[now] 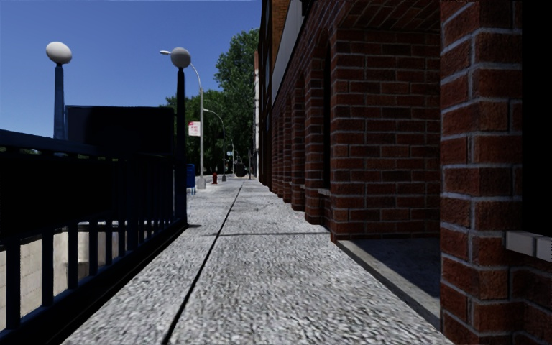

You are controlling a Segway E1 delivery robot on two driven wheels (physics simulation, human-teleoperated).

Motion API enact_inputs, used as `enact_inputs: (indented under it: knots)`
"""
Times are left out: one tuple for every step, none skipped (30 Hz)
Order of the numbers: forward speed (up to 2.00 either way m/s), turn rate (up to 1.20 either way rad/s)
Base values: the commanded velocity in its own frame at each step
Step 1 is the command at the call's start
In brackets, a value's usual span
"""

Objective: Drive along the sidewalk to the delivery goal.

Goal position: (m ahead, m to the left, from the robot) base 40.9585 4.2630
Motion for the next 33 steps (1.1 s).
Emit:
enact_inputs:
  knots:
    - [2.00, 0.17]
    - [2.00, 0.18]
    - [2.00, 0.19]
    - [2.00, 0.19]
    - [2.00, 0.19]
    - [2.00, 0.19]
    - [2.00, 0.19]
    - [2.00, 0.19]
    - [2.00, 0.19]
    - [2.00, 0.19]
    - [2.00, 0.19]
    - [2.00, 0.19]
    - [2.00, 0.19]
    - [2.00, 0.19]
    - [2.00, 0.19]
    - [2.00, 0.19]
    - [2.00, 0.19]
    - [2.00, 0.19]
    - [2.00, 0.19]
    - [2.00, 0.20]
    - [2.00, 0.21]
    - [2.00, 0.21]
    - [2.00, 0.21]
    - [2.00, 0.21]
    - [2.00, 0.21]
    - [2.00, 0.23]
    - [2.00, 0.23]
    - [2.00, 0.25]
    - [2.00, 0.25]
    - [2.00, 0.26]
    - [2.00, 0.26]
    - [2.00, 0.26]
    - [2.00, 0.26]
